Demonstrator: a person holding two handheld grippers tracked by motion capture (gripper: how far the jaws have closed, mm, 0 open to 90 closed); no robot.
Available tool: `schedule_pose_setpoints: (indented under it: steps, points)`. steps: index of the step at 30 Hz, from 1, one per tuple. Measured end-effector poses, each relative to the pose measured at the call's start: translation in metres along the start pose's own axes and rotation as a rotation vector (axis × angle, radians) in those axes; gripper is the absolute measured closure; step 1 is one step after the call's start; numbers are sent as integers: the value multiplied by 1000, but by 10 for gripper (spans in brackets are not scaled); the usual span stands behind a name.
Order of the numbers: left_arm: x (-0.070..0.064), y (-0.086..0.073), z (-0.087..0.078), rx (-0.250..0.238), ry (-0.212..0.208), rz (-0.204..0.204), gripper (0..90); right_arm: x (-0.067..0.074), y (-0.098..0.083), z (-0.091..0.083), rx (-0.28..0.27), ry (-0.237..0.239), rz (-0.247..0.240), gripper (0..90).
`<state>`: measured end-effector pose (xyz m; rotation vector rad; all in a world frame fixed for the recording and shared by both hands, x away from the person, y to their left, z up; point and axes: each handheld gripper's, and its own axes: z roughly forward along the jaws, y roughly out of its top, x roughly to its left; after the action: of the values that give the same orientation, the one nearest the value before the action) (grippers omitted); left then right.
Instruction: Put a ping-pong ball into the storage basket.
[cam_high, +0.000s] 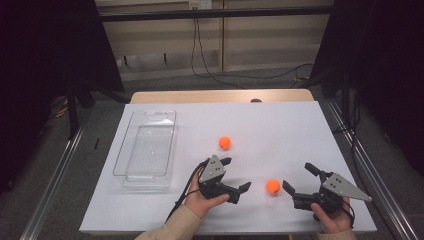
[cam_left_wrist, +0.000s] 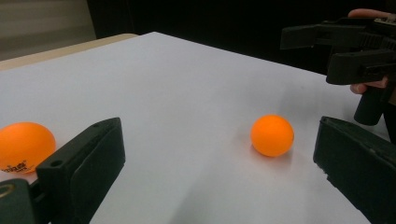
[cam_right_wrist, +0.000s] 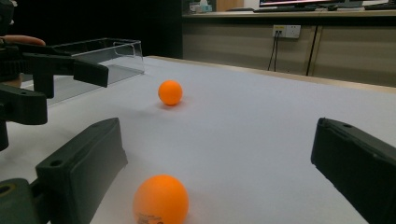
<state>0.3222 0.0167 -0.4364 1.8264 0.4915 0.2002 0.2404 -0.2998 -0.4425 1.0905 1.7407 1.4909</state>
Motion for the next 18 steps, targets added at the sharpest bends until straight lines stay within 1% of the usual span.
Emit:
schedule_pose_setpoints:
  steps: [4,8,10,18]
  points:
    - [0,1,2,2,1,3,20,0,0,0,0,0,-2,20]
    - [-1,3,5,29,-13,9,20,0,0,0,0,1,-1,20]
    - [-2,3,7,28,-22,5,21,0,0,0,0,0,-1,20]
    - [-2,2,11,42,-27,0,21,0,0,0,2,-1,1,20]
